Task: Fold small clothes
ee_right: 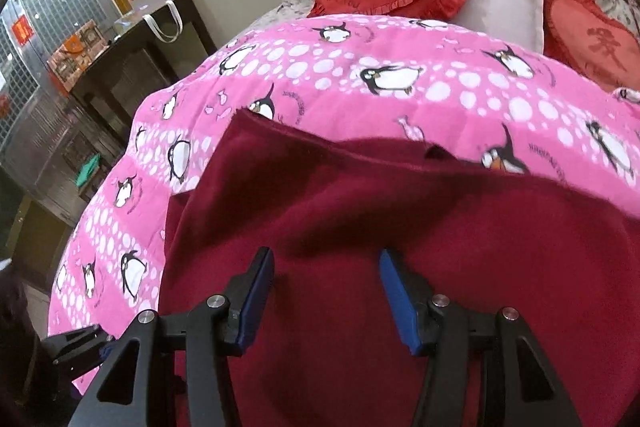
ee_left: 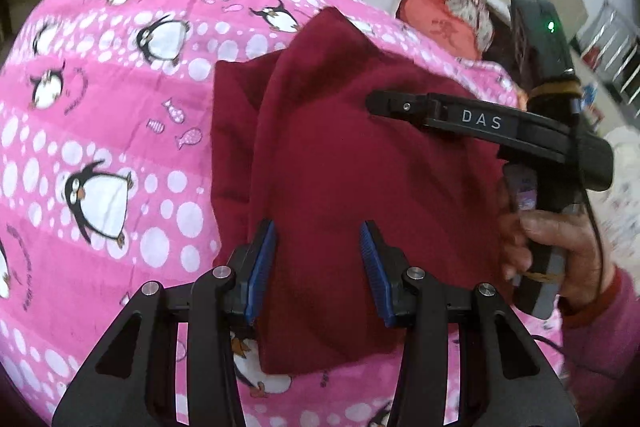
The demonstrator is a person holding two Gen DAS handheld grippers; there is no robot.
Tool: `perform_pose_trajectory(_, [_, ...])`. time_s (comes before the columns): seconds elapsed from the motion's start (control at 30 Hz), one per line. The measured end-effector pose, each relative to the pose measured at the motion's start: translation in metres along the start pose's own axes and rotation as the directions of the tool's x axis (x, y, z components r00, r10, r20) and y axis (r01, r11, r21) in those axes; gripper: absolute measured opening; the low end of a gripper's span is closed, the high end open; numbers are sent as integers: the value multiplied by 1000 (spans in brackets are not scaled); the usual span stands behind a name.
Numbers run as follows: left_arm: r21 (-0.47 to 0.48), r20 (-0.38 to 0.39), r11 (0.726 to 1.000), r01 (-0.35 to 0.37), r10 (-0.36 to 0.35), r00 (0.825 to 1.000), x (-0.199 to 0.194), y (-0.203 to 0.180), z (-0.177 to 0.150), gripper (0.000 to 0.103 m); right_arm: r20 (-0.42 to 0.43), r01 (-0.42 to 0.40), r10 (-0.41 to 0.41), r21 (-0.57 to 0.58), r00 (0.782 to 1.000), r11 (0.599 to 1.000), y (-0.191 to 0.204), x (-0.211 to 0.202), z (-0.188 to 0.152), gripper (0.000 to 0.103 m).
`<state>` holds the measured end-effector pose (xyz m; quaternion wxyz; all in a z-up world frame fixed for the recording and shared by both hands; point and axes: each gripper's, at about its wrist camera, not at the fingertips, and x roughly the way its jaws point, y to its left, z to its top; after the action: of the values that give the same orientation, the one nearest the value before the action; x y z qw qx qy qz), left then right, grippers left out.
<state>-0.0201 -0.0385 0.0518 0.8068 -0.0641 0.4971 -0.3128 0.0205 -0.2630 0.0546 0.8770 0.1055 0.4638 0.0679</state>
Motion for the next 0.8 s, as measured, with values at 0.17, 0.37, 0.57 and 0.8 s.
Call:
perform_pose_trajectory(0.17, [-20, 50, 1000, -15, 16, 999, -19, 8, 0, 43, 28, -88, 87, 18, 996, 996, 21, -17, 14, 54])
perform_pose_trajectory(0.37, [-72, 57, 997, 5, 0, 998, -26, 24, -3, 43, -108, -114, 112, -10, 988, 993, 68, 20, 29, 61])
perform_pose_trajectory(0.57, [-71, 43, 997, -8, 11, 999, -27, 34, -14, 43, -172, -25, 13, -67, 985, 997, 100, 60, 37, 86])
perform_pose_trajectory(0.8, [-124, 62, 992, 26, -19, 998, -30, 44, -10, 64, -119, 148, -179, -234, 977, 961, 127, 83, 23, 85])
